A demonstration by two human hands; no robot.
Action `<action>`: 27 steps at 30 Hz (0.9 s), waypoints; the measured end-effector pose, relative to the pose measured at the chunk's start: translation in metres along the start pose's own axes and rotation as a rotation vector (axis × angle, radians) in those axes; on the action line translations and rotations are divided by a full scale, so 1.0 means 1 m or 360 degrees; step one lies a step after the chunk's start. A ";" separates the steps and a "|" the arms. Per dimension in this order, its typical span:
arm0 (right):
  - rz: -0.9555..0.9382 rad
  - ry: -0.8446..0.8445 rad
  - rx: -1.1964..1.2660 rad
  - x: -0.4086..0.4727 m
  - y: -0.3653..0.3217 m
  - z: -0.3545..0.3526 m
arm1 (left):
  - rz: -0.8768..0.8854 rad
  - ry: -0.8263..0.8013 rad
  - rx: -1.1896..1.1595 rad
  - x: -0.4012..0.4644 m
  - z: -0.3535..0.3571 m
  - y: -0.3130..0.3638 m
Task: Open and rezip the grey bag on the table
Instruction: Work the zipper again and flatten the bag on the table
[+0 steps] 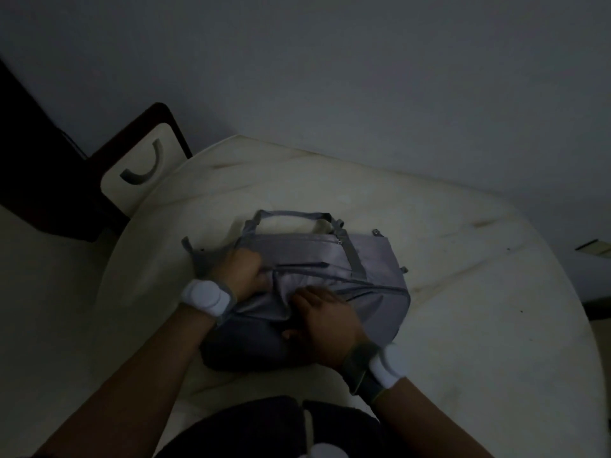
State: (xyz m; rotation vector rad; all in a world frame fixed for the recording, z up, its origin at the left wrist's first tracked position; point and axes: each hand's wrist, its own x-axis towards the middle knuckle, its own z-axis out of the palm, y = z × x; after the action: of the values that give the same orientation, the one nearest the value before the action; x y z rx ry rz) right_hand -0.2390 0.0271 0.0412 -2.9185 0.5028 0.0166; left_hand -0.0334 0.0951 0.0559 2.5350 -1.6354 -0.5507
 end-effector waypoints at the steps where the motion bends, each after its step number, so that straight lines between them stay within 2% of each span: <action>1: 0.0009 -0.0043 -0.0042 0.004 0.001 0.001 | 0.0003 0.0072 -0.0009 -0.001 -0.012 -0.002; 6: 0.0095 -0.0256 -0.0067 0.026 0.002 -0.011 | 0.0015 0.0179 0.0114 -0.009 -0.025 0.006; 9: -0.0106 -0.0059 -0.0165 0.035 -0.027 -0.015 | 0.0001 0.0212 0.0134 -0.015 -0.023 0.004; 12: -0.0202 -0.0100 -0.0203 0.042 -0.047 0.001 | 0.0040 0.0163 0.0150 -0.015 -0.018 0.001; 16: 0.0042 -0.0366 -0.0083 0.049 -0.034 -0.004 | -0.0126 -0.0176 0.0108 -0.023 0.005 -0.009; 22: 0.0178 -0.0441 -0.0161 0.056 -0.014 -0.019 | -0.0310 -0.0029 -0.0234 -0.051 0.008 -0.051; 25: 0.0001 -0.0194 -0.0145 0.057 -0.026 -0.021 | -0.0456 0.0178 -0.0356 -0.071 0.015 -0.079; 27: -0.0107 -0.0068 -0.0121 0.063 -0.037 -0.017 | -0.0505 0.0117 -0.0365 -0.084 0.024 -0.089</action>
State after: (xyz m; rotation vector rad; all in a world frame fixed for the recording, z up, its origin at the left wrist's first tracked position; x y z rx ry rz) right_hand -0.1677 0.0378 0.0621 -3.0004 0.4053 0.0909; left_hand 0.0048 0.2119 0.0321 2.6152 -1.0812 -0.6201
